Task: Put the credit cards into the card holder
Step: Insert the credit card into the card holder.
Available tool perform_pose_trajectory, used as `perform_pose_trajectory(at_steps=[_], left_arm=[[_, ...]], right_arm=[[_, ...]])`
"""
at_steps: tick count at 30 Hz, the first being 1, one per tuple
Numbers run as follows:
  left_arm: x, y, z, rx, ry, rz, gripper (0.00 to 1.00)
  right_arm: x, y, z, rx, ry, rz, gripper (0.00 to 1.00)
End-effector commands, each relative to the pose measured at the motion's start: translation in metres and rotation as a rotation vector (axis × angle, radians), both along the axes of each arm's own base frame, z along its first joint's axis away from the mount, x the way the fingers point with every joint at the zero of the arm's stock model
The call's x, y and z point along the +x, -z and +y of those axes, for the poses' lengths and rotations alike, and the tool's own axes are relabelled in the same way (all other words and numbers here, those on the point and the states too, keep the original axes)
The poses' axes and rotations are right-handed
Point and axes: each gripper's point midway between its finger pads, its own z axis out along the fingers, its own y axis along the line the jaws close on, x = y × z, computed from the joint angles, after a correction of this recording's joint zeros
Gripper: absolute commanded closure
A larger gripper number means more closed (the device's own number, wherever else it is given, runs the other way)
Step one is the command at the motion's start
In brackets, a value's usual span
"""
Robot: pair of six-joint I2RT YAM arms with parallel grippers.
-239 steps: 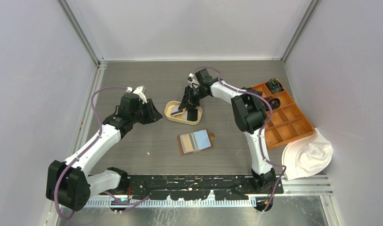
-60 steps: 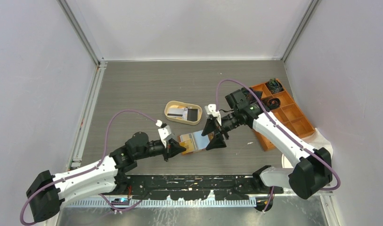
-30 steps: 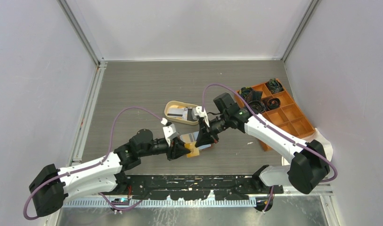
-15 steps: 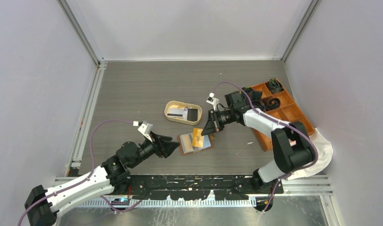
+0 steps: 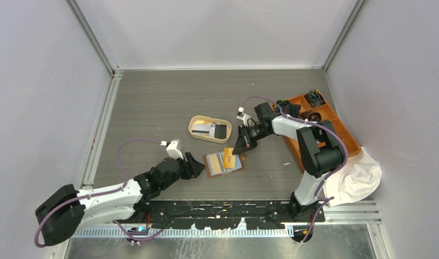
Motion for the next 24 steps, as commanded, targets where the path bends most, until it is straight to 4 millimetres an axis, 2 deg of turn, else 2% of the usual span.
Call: perform_pose_trajectory(at_steps=[1,17,24], left_arm=[[0.023,-0.029,-0.013,-0.065,-0.069,-0.042,0.46],[0.027,-0.002,-0.019,0.036,-0.087,0.058,0.47],[0.027,0.013,-0.019,0.104,-0.09,0.1,0.47]], right_arm=[[0.008,-0.012,0.002,0.036,-0.021,-0.022,0.99],[0.007,-0.004,0.0,0.046,-0.005,0.059,0.99],[0.005,-0.011,0.004,0.091,-0.004,0.083,0.99]])
